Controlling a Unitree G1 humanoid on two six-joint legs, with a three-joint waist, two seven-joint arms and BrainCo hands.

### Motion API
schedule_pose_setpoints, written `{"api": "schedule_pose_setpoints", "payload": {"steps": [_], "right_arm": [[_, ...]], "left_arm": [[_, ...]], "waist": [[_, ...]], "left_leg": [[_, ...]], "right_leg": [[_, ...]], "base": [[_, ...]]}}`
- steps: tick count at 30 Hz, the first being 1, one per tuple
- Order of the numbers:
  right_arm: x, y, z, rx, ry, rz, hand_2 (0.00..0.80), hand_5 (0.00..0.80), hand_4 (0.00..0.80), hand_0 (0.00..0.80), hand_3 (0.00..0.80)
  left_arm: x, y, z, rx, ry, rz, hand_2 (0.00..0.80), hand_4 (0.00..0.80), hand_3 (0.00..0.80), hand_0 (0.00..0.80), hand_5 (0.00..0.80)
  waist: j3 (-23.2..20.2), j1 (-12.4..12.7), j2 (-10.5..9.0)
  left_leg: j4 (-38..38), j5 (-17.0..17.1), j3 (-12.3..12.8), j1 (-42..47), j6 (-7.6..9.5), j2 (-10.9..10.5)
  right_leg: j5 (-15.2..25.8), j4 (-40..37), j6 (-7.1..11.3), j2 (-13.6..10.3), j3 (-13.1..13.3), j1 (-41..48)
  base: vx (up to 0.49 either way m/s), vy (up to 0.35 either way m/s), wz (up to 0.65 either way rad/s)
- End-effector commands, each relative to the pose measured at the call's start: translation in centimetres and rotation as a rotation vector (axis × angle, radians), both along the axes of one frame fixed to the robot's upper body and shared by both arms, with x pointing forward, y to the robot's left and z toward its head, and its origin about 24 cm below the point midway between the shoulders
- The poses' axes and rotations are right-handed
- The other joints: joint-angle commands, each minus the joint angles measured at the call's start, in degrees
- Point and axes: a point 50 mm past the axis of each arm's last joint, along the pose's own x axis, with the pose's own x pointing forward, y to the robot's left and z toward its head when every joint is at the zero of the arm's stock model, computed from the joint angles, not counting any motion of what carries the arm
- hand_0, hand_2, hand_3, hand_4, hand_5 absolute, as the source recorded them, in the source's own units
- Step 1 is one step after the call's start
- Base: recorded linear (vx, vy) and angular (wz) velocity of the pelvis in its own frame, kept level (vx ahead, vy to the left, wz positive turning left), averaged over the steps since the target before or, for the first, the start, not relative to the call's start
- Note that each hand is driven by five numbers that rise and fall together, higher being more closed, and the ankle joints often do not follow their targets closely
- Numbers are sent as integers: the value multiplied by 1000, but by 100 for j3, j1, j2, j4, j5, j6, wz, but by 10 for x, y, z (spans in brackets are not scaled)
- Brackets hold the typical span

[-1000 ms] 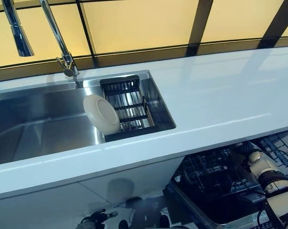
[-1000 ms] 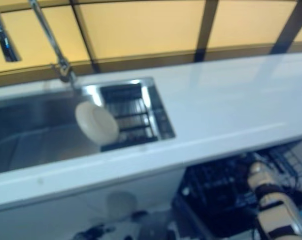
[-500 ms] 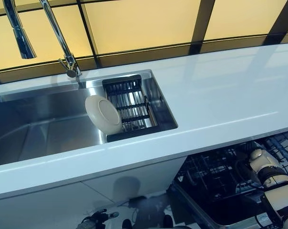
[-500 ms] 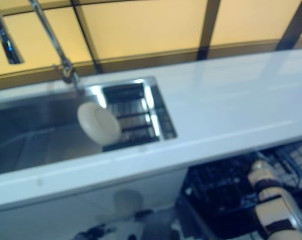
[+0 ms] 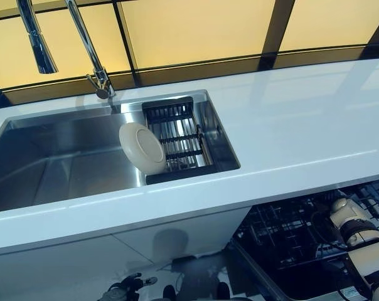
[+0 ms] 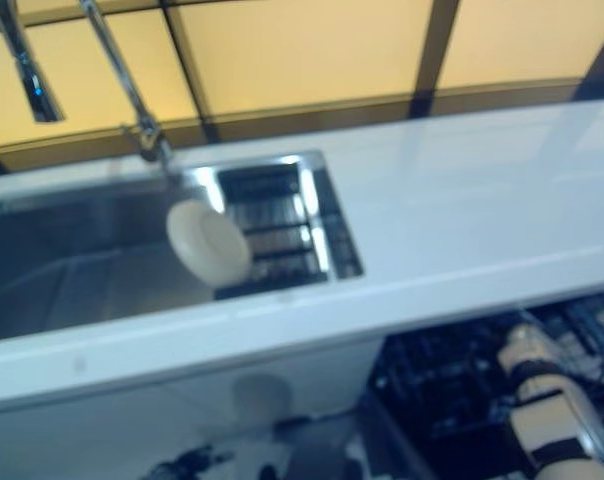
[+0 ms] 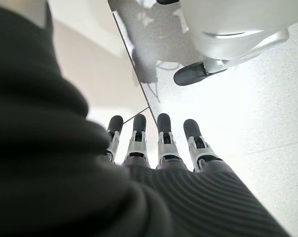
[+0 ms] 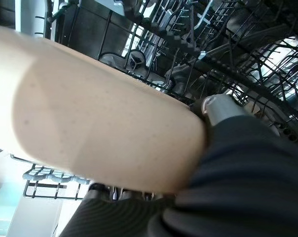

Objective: Take plates into dishwasher

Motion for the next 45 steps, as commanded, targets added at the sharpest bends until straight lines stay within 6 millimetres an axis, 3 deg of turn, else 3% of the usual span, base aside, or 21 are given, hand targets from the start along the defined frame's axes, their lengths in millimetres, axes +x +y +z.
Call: {"api": "schedule_pose_setpoints", "payload": {"steps": [1, 2, 18, 23, 31, 41, 45], "right_arm": [[-16, 4, -24, 64, 136, -67, 355, 355, 355, 355, 355], [-17, 3, -24, 76, 129, -76, 0, 0, 0, 0, 0], [-23, -11, -17, 59, 47, -80, 0, 0, 0, 0, 0], [-19, -14, -6, 45, 6, -39, 0, 0, 0, 0, 0], [-23, -32, 25, -7, -75, -8, 0, 0, 0, 0, 0], [-34, -51, 61, -60, -138, -23, 0, 0, 0, 0, 0], [-29, -58, 95, -113, -221, -42, 0, 0, 0, 0, 0]], "left_arm": [[24, 0, 6, 25, -35, -84, 0, 0, 0, 0, 0], [23, 0, 6, 27, -34, -82, 0, 0, 0, 0, 0], [23, 4, 7, 39, -26, -58, 0, 0, 0, 0, 0], [20, 7, 6, 46, -24, -24, 0, 0, 0, 0, 0], [15, 15, 6, 65, -30, 27, 0, 0, 0, 0, 0], [7, 19, 5, 72, -32, 69, 0, 0, 0, 0, 0], [6, 20, 5, 73, -32, 89, 0, 0, 0, 0, 0]], "waist": [[121, 45, -274], [111, 39, -284], [54, -85, -449], [47, -207, -546], [48, -454, -705], [16, -636, -765], [27, -682, -778]], "left_leg": [[-17, -179, -351, 49, -16, 86], [-17, -172, -348, 48, -17, 90], [-17, -187, -231, 129, -10, 165], [-17, -203, -150, 154, -8, 200], [-17, -223, -1, 177, -10, 260], [-17, -231, 119, 215, -17, 296], [-17, -224, 122, 226, -31, 292]], "right_leg": [[233, 15, 506, -570, -13, -162], [233, 15, 506, -565, -11, -160], [250, 15, 506, -511, 112, -111], [254, 15, 500, -481, 211, -108], [283, 15, 514, -428, 366, -146], [293, 15, 514, -381, 471, -149], [297, 15, 510, -373, 486, -136]], "base": [[0, 0, 0], [0, 0, 0], [8, 2, 0], [8, 5, -5], [3, 4, -10], [4, 3, -9], [2, 6, -10]]}}
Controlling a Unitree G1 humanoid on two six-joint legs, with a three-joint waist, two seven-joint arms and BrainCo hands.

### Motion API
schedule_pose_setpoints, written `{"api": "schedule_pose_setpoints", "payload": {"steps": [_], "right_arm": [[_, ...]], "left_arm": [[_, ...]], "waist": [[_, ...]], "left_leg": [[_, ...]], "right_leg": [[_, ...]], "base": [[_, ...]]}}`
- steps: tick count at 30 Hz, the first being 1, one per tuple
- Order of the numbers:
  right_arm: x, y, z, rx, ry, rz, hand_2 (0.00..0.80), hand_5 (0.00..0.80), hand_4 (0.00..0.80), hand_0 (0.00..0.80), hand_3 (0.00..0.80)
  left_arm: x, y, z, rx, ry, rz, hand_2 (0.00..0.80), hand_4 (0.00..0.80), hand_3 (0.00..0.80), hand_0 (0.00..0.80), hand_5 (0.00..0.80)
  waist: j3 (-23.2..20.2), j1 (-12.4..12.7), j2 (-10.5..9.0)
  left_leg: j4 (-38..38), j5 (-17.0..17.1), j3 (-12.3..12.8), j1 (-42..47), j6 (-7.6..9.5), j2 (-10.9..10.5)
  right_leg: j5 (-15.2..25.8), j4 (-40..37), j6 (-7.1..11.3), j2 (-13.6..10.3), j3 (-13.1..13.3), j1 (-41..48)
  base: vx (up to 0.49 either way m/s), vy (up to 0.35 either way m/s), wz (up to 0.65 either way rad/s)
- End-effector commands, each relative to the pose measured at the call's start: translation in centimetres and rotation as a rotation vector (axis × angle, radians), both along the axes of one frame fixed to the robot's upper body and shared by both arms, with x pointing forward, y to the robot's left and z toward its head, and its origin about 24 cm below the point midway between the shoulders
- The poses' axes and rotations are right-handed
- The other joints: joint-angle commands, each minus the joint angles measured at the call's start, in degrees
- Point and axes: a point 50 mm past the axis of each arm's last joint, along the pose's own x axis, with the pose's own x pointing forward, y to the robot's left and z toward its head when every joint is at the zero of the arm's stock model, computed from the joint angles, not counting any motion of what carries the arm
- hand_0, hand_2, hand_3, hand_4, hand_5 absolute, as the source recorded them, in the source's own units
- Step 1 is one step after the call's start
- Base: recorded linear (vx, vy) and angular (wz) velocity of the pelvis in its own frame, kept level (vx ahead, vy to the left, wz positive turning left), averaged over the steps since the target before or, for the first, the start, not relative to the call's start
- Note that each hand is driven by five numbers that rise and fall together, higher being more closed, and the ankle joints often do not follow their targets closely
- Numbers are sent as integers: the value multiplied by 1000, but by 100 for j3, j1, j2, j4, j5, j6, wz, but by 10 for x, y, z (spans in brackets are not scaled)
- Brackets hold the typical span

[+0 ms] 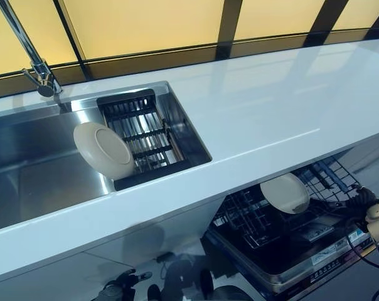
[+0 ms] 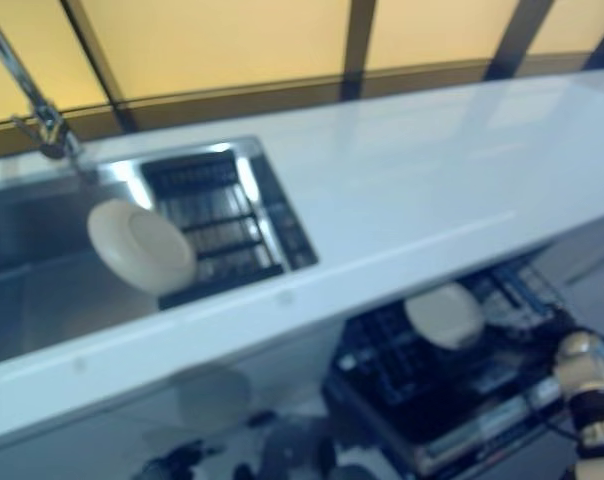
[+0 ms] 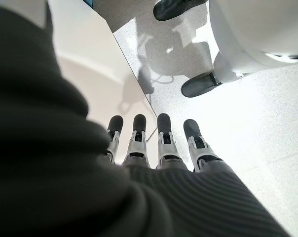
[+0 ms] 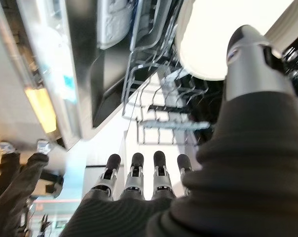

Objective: Take plates into dishwasher

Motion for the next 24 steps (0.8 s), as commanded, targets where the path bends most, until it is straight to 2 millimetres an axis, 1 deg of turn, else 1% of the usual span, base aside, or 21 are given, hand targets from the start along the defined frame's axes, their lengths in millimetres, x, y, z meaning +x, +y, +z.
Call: {"api": "schedule_pose_setpoints", "payload": {"steps": [1, 4, 5, 6, 9, 11, 14, 15, 16, 17, 18, 20, 21, 22, 24], "right_arm": [[5, -16, 53, -125, -116, -34, 0, 0, 0, 0, 0], [10, -19, 88, -173, -202, -42, 0, 0, 0, 0, 0], [11, -19, 92, -180, -211, -39, 0, 0, 0, 0, 0], [13, -20, 115, -221, -273, -27, 0, 0, 0, 0, 0], [16, -16, 155, -301, -375, 3, 0, 0, 0, 0, 0], [19, -9, 179, -357, -451, 47, 0, 0, 0, 0, 0], [26, 10, 212, -424, -563, 125, 0, 0, 0, 0, 0], [26, 13, 215, -430, -575, 132, 0, 0, 0, 0, 0], [28, 20, 228, -463, -614, 157, 0, 0, 0, 0, 0], [28, 21, 231, -467, -624, 161, 0, 0, 0, 0, 0], [30, 27, 245, -501, -664, 179, 0, 0, 0, 0, 0], [31, 34, 256, -510, -703, 205, 0, 0, 0, 0, 0], [34, 42, 265, -530, -732, 234, 0, 0, 0, 0, 0], [36, 47, 270, -536, -749, 253, 0, 0, 0, 0, 0], [43, 64, 280, -556, -778, 337, 0, 0, 0, 0, 0]], "left_arm": [[5, 8, 3, 40, -9, 0, 0, 0, 0, 0, 0], [3, 8, 2, 39, -12, 10, 0, 0, 0, 0, 0], [2, 8, 2, 39, -13, 11, 0, 0, 0, 0, 0], [0, 8, 2, 38, -14, 19, 0, 0, 0, 0, 0], [-3, 9, 1, 38, -12, 34, 0, 0, 0, 0, 0], [-5, 10, 1, 38, -10, 40, 0, 0, 0, 0, 0], [-7, 12, 1, 39, -10, 49, 0, 0, 0, 0, 0], [-7, 12, 1, 39, -11, 51, 0, 0, 0, 0, 0], [-8, 12, 1, 39, -12, 54, 0, 0, 0, 0, 0], [-8, 12, 1, 38, -12, 56, 0, 0, 0, 0, 0], [-9, 11, 0, 37, -11, 60, 0, 0, 0, 0, 0], [-10, 11, 0, 38, -9, 66, 0, 0, 0, 0, 0], [-10, 11, 0, 39, -7, 70, 0, 0, 0, 0, 0], [-10, 11, 0, 40, -5, 71, 0, 0, 0, 0, 0], [-10, 12, 0, 43, -5, 74, 0, 0, 0, 0, 0]], "waist": [[-246, 2, -265], [-238, 9, -270], [-237, 11, -269], [-238, 26, -272], [-266, 62, -277], [-284, 79, -282], [-323, 131, -295], [-327, 130, -295], [-349, 167, -306], [-356, 173, -305], [-380, 220, -316], [-401, 269, -329], [-415, 307, -341], [-420, 339, -349], [-431, 411, -360]], "left_leg": [[-6, -162, -214, 62, -27, 254], [-6, -157, -235, 61, -28, 243], [-6, -157, -239, 60, -28, 240], [-6, -150, -262, 55, -28, 230], [-6, -140, -308, 28, -26, 204], [-6, -138, -341, 9, -21, 188], [-6, -133, -392, -26, -13, 167], [-6, -132, -399, -32, -11, 164], [-6, -128, -423, -46, -8, 156], [-6, -128, -428, -50, -8, 154], [-6, -129, -463, -58, -6, 144], [-6, -127, -504, -72, -5, 132], [-6, -124, -535, -86, -7, 123], [-6, -117, -556, -96, -9, 118], [-6, -112, -618, -121, -6, 98]], "right_leg": [[236, 11, 466, -444, -9, -61], [228, 11, 460, -435, -3, -51], [227, 11, 459, -434, -2, -50], [220, 11, 456, -430, -13, -45], [200, 11, 451, -424, -25, -38], [187, 11, 447, -427, -48, -37], [164, 11, 448, -434, -89, -42], [161, 11, 448, -436, -94, -44], [151, 11, 448, -443, -121, -41], [147, 11, 449, -444, -129, -39], [125, 11, 445, -449, -165, -21], [112, 11, 445, -453, -201, -9], [100, 11, 447, -461, -235, -1], [96, 11, 448, -468, -261, 4], [77, 11, 446, -481, -328, 15]], "base": [[0, 0, 0], [0, 0, 0], [0, 0, 0], [0, 0, 0], [0, 0, 0], [0, 0, 0], [0, 0, 0], [0, 0, 0], [0, 0, 0], [18, 15, 4], [23, 13, 4], [20, 12, 7], [12, 11, 10], [9, 11, 17], [1, 8, 16]]}}
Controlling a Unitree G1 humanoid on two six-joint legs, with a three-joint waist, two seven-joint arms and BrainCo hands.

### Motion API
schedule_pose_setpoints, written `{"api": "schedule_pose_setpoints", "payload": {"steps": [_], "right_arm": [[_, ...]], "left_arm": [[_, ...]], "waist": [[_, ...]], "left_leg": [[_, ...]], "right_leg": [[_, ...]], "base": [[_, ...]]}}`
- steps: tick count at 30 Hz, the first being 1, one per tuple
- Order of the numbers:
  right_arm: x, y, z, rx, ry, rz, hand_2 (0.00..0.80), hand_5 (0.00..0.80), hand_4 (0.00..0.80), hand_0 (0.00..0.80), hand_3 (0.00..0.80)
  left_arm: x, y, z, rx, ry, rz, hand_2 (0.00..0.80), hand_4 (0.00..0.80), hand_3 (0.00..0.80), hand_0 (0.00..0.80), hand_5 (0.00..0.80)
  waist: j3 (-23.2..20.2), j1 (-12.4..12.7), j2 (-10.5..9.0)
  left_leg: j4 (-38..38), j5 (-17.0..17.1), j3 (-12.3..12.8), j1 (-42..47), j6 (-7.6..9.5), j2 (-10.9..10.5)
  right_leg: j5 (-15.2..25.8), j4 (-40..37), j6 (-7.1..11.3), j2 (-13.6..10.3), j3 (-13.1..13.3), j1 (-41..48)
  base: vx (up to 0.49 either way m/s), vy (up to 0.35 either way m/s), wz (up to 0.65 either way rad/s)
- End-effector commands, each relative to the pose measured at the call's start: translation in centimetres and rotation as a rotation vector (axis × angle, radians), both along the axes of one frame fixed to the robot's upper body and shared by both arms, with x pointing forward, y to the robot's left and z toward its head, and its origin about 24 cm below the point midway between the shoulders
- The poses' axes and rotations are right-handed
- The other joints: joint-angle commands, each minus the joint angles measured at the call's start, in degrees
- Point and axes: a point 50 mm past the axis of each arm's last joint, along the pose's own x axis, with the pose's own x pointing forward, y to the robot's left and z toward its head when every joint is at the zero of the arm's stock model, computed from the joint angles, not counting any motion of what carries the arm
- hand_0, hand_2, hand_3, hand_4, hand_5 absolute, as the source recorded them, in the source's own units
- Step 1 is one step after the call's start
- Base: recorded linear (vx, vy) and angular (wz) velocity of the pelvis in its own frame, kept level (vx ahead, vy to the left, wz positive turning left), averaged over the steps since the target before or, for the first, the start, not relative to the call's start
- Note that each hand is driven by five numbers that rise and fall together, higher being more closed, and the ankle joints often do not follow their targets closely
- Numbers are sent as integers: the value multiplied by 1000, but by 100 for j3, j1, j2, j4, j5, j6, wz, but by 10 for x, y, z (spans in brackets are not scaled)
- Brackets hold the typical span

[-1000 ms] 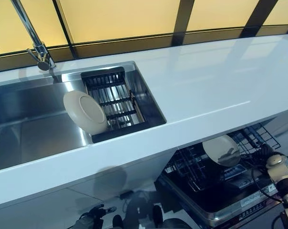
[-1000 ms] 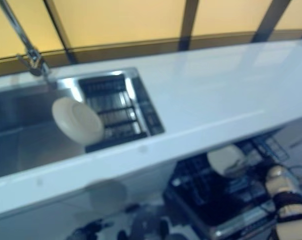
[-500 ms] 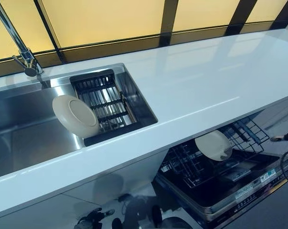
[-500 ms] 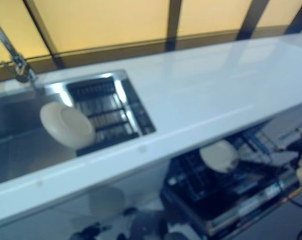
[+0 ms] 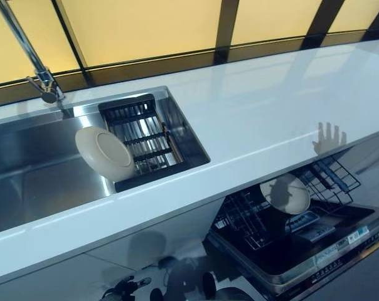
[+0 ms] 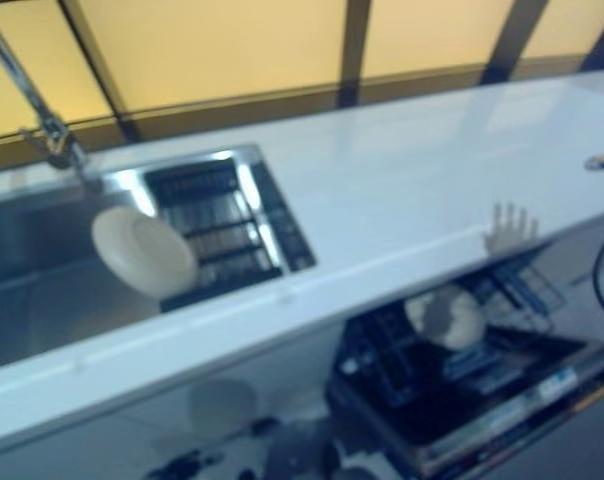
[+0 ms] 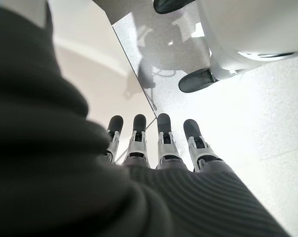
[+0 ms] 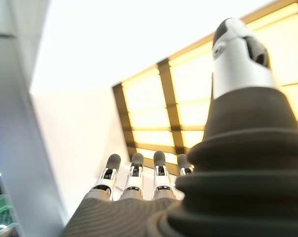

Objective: Take plates into dishwasher

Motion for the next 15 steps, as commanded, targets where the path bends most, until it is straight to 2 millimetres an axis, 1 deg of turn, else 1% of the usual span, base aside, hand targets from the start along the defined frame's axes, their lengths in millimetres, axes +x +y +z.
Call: {"api": "schedule_pose_setpoints", "payload": {"steps": [1, 3, 4, 5, 8, 9, 11, 13, 15], "right_arm": [[6, 31, 37, -109, -113, 127, 0, 0, 0, 0, 0], [14, 54, 44, -182, -109, 216, 0, 0, 0, 0, 0], [18, 64, 44, -210, -100, 247, 0, 0, 0, 0, 0], [23, 80, 44, -257, -77, 302, 0, 0, 0, 0, 0], [31, 109, 42, -386, -30, 395, 0, 0, 0, 0, 0], [32, 115, 42, -421, -27, 414, 0, 0, 0, 0, 0], [36, 134, 44, -555, -10, 460, 0, 0, 0, 0, 0], [38, 142, 46, -634, 3, 476, 0, 0, 0, 0, 0], [42, 151, 51, -750, 20, 466, 0, 0, 0, 0, 0]], "left_arm": [[7, 16, 5, 53, -15, 6, 0, 0, 0, 0, 0], [8, 17, 6, 55, -15, 4, 0, 0, 0, 0, 0], [8, 17, 6, 55, -16, 3, 0, 0, 0, 0, 0], [9, 18, 6, 57, -17, -2, 0, 0, 0, 0, 0], [10, 16, 6, 58, -18, -5, 0, 0, 0, 0, 0], [10, 16, 6, 59, -19, -5, 0, 0, 0, 0, 0], [10, 16, 7, 62, -24, -12, 0, 0, 0, 0, 0], [11, 16, 7, 65, -27, -13, 0, 0, 0, 0, 0], [13, 18, 8, 71, -33, -17, 0, 0, 0, 0, 0]], "waist": [[-203, 381, -489], [-210, 461, -501], [-213, 492, -503], [-214, 556, -522], [-215, 652, -534], [-216, 681, -541], [-188, 806, -566], [-171, 864, -584], [-122, 962, -621]], "left_leg": [[-12, -117, -446, -57, 9, 96], [-12, -107, -501, -80, 5, 75], [-12, -103, -525, -91, 6, 66], [-12, -97, -560, -106, 10, 54], [-12, -79, -621, -127, 16, 35], [-12, -74, -637, -133, 18, 30], [-12, -51, -716, -181, 22, 4], [-12, -36, -768, -222, 26, -13], [-12, -7, -855, -314, 29, -42]], "right_leg": [[63, 6, 478, -475, -163, 3], [54, 6, 484, -494, -230, 14], [51, 6, 486, -501, -260, 19], [48, 6, 489, -511, -304, 23], [41, 6, 491, -535, -400, 45], [41, 6, 490, -539, -423, 51], [40, 6, 500, -564, -524, 66], [43, 6, 504, -574, -581, 58], [42, 6, 511, -590, -675, 35]], "base": [[1, 10, 9], [0, 9, 12], [2, 3, 23], [4, 2, 17], [15, 13, 16], [25, 16, 26], [8, 13, 19], [-8, 5, 21], [-31, 3, 31]]}}
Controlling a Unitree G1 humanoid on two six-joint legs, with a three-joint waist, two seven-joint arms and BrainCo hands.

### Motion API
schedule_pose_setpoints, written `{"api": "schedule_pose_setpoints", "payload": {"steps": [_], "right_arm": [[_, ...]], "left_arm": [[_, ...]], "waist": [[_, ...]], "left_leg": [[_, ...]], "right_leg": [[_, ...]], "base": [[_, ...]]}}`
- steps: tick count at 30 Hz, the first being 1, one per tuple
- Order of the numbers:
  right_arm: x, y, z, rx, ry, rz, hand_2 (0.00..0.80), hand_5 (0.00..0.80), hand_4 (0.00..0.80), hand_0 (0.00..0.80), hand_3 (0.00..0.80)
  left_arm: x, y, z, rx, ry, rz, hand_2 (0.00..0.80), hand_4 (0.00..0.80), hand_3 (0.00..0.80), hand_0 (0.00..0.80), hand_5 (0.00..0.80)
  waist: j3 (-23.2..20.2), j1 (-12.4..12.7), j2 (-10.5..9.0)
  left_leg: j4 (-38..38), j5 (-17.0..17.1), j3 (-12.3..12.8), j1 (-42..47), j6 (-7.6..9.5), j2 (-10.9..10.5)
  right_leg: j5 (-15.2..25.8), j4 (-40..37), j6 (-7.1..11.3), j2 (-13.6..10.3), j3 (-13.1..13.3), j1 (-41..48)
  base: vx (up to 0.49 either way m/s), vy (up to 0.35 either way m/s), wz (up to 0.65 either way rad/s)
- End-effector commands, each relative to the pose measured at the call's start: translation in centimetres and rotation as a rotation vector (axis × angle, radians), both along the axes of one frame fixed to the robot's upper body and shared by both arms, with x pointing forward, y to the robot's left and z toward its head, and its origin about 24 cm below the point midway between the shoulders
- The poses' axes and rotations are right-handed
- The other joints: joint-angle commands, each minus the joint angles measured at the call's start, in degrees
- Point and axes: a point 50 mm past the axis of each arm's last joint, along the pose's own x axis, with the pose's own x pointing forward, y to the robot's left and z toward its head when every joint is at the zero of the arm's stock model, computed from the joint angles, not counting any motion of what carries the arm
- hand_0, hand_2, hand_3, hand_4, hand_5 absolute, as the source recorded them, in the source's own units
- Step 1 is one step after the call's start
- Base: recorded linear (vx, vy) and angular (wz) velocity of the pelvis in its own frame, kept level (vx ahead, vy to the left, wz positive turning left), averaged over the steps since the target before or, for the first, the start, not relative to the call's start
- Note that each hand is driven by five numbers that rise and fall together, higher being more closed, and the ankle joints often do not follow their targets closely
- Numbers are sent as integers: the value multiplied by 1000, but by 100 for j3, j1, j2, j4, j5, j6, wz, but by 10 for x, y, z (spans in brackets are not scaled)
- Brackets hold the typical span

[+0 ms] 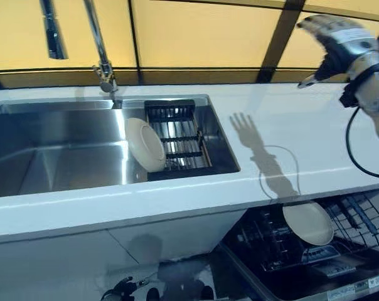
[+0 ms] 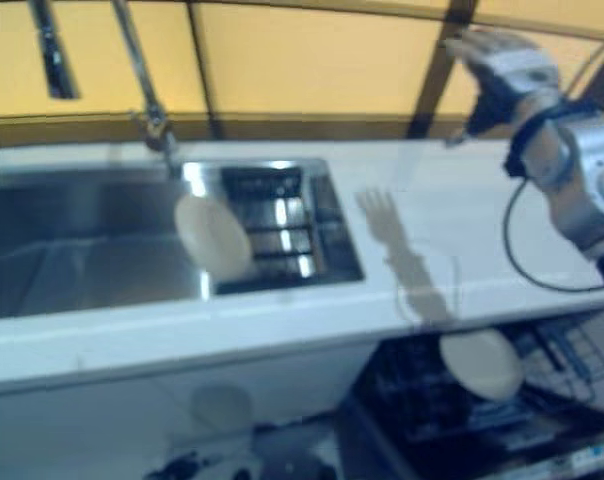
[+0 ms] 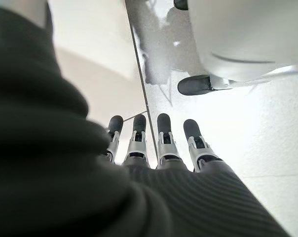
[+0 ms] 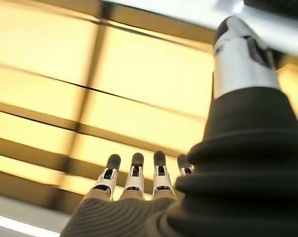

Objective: Take plates into dishwasher

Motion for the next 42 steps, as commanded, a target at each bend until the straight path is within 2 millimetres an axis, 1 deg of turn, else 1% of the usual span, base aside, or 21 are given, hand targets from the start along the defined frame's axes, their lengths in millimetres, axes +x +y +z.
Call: {"api": "schedule_pose_setpoints", "payload": {"steps": [1, 6, 7, 10, 17, 25, 36, 42], "right_arm": [[-5, 9, 46, -179, -158, -15, 0, 0, 0, 0, 0], [-1, 27, 56, -308, -184, 16, 0, 0, 0, 0, 0], [-1, 28, 56, -315, -185, 21, 0, 0, 0, 0, 0], [-1, 42, 58, -392, -205, 69, 0, 0, 0, 0, 0], [-3, 58, 61, -476, -221, 98, 0, 0, 0, 0, 0], [-5, 76, 61, -502, -224, 150, 0, 0, 0, 0, 0], [-10, 97, 58, -485, -210, 223, 0, 0, 0, 0, 0], [-15, 115, 57, -466, -205, 285, 0, 0, 0, 0, 0]], "left_arm": [[13, 18, 8, 65, -25, -14, 0, 0, 0, 0, 0], [15, 27, 11, 81, -36, -4, 0, 0, 0, 0, 0], [15, 27, 11, 81, -36, -2, 0, 0, 0, 0, 0], [18, 34, 14, 90, -51, 12, 0, 0, 0, 0, 0], [22, 41, 18, 100, -82, 15, 0, 0, 0, 0, 0], [22, 45, 20, 104, -96, 28, 0, 0, 0, 0, 0], [24, 47, 21, 106, -106, 41, 0, 0, 0, 0, 0], [26, 44, 21, 101, -111, 46, 0, 0, 0, 0, 0]], "waist": [[99, 328, -368], [242, 498, -448], [247, 501, -448], [362, 599, -520], [592, 725, -621], [715, 795, -653], [758, 838, -718], [764, 854, -717]], "left_leg": [[-15, -123, -364, -143, 4, 31], [-15, -40, -548, -357, 9, -48], [-15, -37, -558, -368, 10, -53], [-15, 37, -689, -523, 17, -96], [-15, 138, -811, -781, 22, -129], [-15, 168, -856, -890, 41, -170], [-15, 128, -856, -891, 53, -167], [-15, 116, -842, -881, 49, -167]], "right_leg": [[112, 12, 485, -496, -195, -33], [132, 12, 503, -521, -363, -114], [132, 12, 503, -521, -369, -120], [165, 12, 515, -527, -447, -208], [232, 12, 545, -532, -579, -377], [266, 12, 574, -564, -696, -452], [256, 12, 590, -562, -704, -461], [233, 12, 575, -549, -704, -450]], "base": [[-46, 5, 26], [-42, 11, 24], [-31, 17, 13], [-29, 14, 21], [-31, -3, 15], [-7, 9, 10], [1, 2, 1], [0, 0, 0]]}}
